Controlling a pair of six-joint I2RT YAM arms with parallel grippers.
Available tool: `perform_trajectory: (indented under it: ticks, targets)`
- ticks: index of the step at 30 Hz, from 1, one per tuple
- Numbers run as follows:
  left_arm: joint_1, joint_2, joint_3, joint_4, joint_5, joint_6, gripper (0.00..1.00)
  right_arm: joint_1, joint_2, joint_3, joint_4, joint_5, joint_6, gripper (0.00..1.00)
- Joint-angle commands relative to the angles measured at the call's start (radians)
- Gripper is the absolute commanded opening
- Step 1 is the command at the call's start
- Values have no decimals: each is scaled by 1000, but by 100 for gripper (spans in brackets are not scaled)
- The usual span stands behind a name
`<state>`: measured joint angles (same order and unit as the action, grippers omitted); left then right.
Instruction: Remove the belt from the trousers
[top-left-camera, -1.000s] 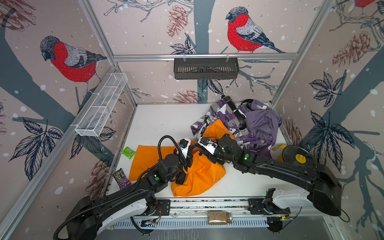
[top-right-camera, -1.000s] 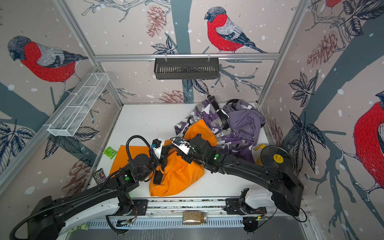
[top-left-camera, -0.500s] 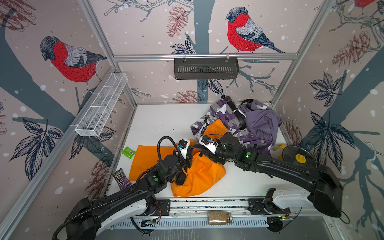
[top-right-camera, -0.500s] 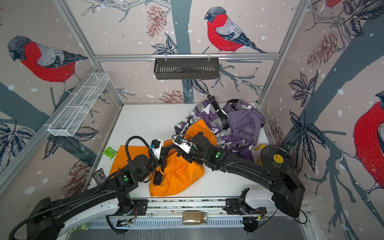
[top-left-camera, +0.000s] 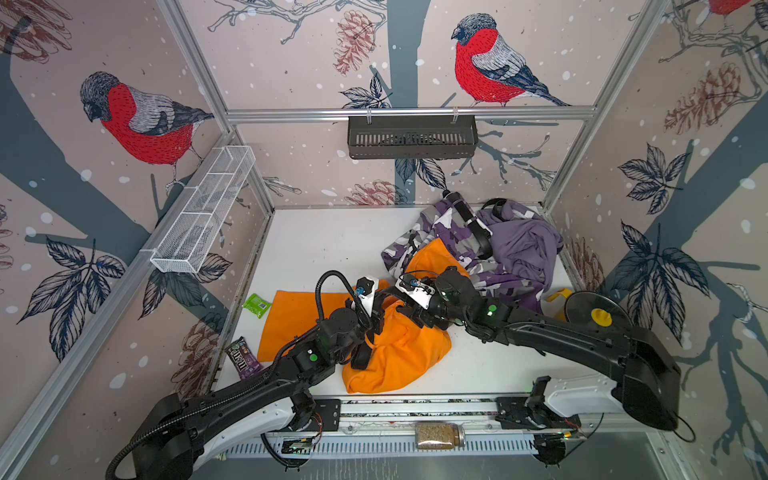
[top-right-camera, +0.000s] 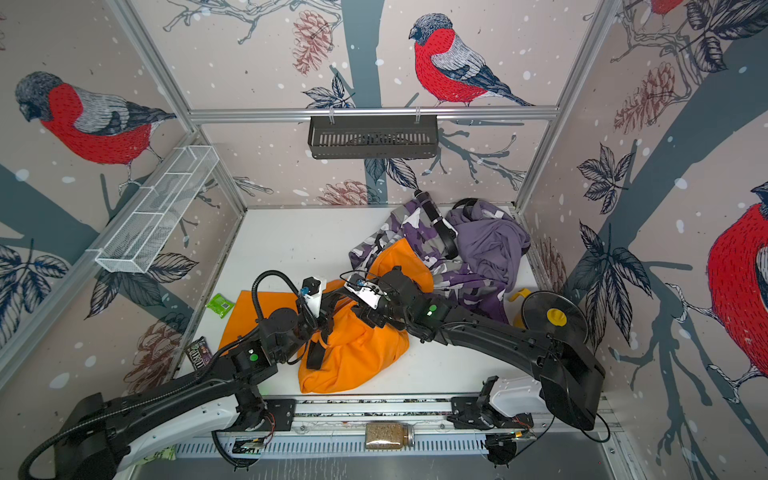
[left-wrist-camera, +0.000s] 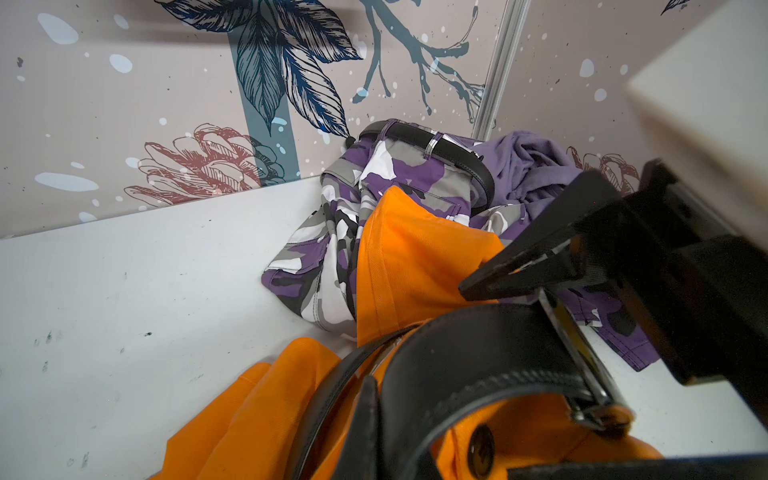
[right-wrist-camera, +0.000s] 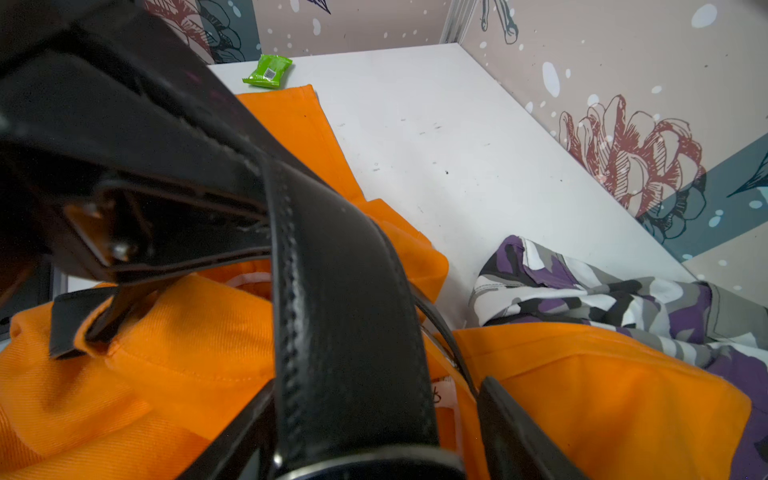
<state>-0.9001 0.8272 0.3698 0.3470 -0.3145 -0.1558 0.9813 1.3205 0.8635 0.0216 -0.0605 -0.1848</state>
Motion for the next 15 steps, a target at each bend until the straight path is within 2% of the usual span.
perform_trajectory:
  ticks: [1,10,15]
  targets:
    - [0,1,4,16,-14,-7,0,4,-7,2,38,39,-3,70]
    - [0,-3,4,7,-21,-4,0,4,4,13,6,37,-14,42]
    - [0,-11,0,-11,-47,-8,0,-3,-7,19,-33,30,-19,21]
